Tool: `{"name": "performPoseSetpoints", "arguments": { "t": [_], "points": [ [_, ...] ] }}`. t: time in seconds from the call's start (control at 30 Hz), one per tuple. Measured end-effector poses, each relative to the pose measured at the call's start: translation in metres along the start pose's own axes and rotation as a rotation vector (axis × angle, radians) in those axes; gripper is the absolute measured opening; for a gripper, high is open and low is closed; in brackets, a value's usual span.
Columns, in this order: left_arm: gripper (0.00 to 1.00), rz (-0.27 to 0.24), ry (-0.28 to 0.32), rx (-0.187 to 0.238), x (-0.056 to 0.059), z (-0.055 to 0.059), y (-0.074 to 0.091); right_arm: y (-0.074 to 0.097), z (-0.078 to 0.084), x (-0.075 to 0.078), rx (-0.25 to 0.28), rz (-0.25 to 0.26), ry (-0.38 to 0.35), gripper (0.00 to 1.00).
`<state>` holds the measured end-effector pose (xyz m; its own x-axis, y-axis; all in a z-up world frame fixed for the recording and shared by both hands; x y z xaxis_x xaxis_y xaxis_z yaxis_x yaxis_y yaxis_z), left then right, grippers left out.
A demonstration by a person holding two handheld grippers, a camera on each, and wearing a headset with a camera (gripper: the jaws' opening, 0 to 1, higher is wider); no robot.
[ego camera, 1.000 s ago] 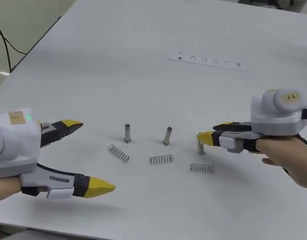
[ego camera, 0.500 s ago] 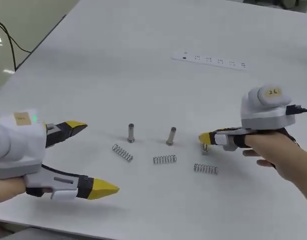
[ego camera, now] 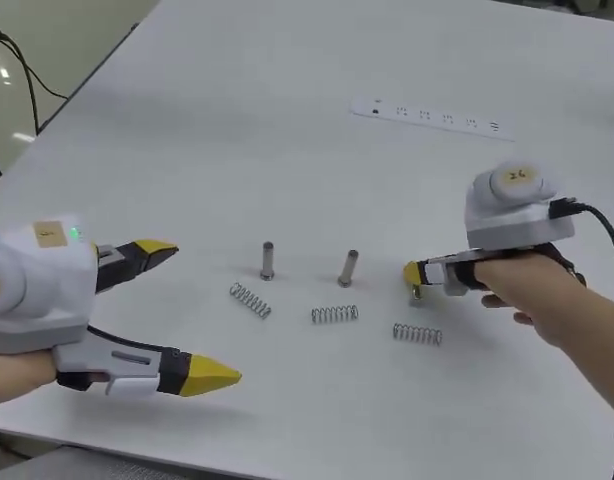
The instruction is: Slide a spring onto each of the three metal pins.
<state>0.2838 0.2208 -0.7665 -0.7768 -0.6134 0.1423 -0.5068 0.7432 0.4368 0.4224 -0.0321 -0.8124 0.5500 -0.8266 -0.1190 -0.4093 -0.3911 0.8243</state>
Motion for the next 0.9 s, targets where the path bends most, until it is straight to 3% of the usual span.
{"name": "performPoseSetpoints", "arguments": {
  "t": [0.43,0.67,0.9],
  "points": [
    [0.98,0.010,0.004,0.002,0.003,0.001,-0.002,0.006,0.004,0.003,0.016,0.005,-0.013,0.05],
    [0.97,0.008,0.006,-0.001,0.002,0.002,-0.003,0.020,0.003,-0.001,0.092,-0.018,0.000,0.05],
    [0.97,0.010,0.005,0.002,0.003,0.001,-0.003,0.028,0.005,0.002,0.129,-0.020,0.008,0.05]
  ]
}}
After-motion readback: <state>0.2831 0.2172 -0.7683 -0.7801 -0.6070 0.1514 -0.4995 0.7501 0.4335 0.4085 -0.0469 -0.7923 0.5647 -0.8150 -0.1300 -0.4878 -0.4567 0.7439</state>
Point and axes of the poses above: the centre of the closed fingertips' face, and the gripper's own axes: y roughly backward along the fingers, x roughly to its right, z roughly out of its underside, the point moved 6 cm from there along y, roughly backward along the fingers, and after that the axes turned 5 degrees about z, right-handed, at the moved point
